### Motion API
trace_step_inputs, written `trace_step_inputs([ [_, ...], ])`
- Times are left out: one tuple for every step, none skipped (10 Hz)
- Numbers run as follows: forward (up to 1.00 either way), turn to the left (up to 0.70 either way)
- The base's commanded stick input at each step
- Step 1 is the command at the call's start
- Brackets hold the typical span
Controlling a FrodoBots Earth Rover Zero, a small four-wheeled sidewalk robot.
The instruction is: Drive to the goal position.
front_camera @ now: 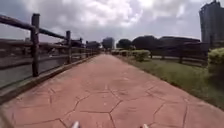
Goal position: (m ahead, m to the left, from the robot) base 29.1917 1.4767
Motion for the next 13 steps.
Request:
trace_step_inputs([
  [0.70,0.00],
  [0.70,0.00],
  [0.70,0.00],
  [0.70,0.00],
  [0.70,0.00],
  [0.70,0.00],
  [0.70,0.00],
  [0.70,0.00],
  [0.54,0.00],
  [0.47,0.00],
  [0.67,0.00],
  [0.70,0.00],
  [0.70,0.00],
])
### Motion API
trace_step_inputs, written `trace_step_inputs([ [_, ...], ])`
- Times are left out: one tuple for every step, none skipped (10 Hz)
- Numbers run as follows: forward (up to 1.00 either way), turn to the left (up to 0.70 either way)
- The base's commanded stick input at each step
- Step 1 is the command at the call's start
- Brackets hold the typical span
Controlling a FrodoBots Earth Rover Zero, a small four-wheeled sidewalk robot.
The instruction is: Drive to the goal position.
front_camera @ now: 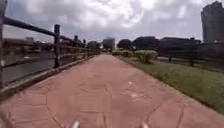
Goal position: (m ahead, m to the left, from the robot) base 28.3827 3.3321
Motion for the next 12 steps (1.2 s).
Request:
trace_step_inputs([
  [0.70,0.00],
  [0.70,0.00],
  [0.70,0.00],
  [0.70,0.00],
  [0.70,0.00],
  [0.70,0.00],
  [0.70,0.00],
  [0.70,0.00],
  [0.70,0.00],
  [0.70,0.00],
  [0.70,0.00],
  [0.70,0.00],
])
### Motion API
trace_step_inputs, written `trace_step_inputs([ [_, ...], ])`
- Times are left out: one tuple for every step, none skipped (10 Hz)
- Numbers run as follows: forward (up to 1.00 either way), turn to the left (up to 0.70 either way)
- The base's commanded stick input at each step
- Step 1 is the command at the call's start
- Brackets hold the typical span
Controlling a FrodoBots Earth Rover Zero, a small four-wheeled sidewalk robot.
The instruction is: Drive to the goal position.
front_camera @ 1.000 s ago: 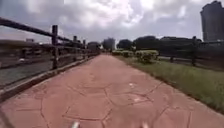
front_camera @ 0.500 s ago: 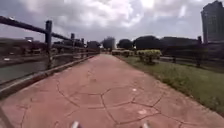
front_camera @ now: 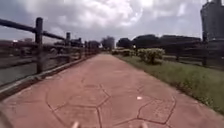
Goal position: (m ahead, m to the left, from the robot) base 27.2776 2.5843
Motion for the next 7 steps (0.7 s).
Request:
trace_step_inputs([
  [0.70,0.00],
  [0.70,0.00],
  [0.70,0.00],
  [0.70,0.00],
  [0.70,0.00],
  [0.70,0.00],
  [0.70,0.00],
])
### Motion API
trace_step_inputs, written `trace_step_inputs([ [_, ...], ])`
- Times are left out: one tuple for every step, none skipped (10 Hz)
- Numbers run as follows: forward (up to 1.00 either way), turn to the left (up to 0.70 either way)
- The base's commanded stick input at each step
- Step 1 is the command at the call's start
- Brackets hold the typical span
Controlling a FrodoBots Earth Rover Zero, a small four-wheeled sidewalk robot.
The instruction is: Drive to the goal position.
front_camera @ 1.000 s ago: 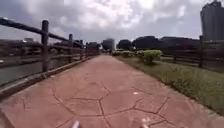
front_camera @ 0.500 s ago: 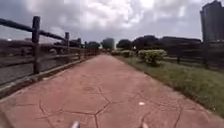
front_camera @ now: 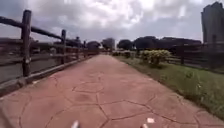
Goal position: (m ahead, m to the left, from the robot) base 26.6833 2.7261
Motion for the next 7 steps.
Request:
trace_step_inputs([
  [0.70,0.00],
  [0.70,0.00],
  [0.70,0.00],
  [0.70,0.00],
  [0.70,0.00],
  [0.70,0.00],
  [0.70,0.00],
])
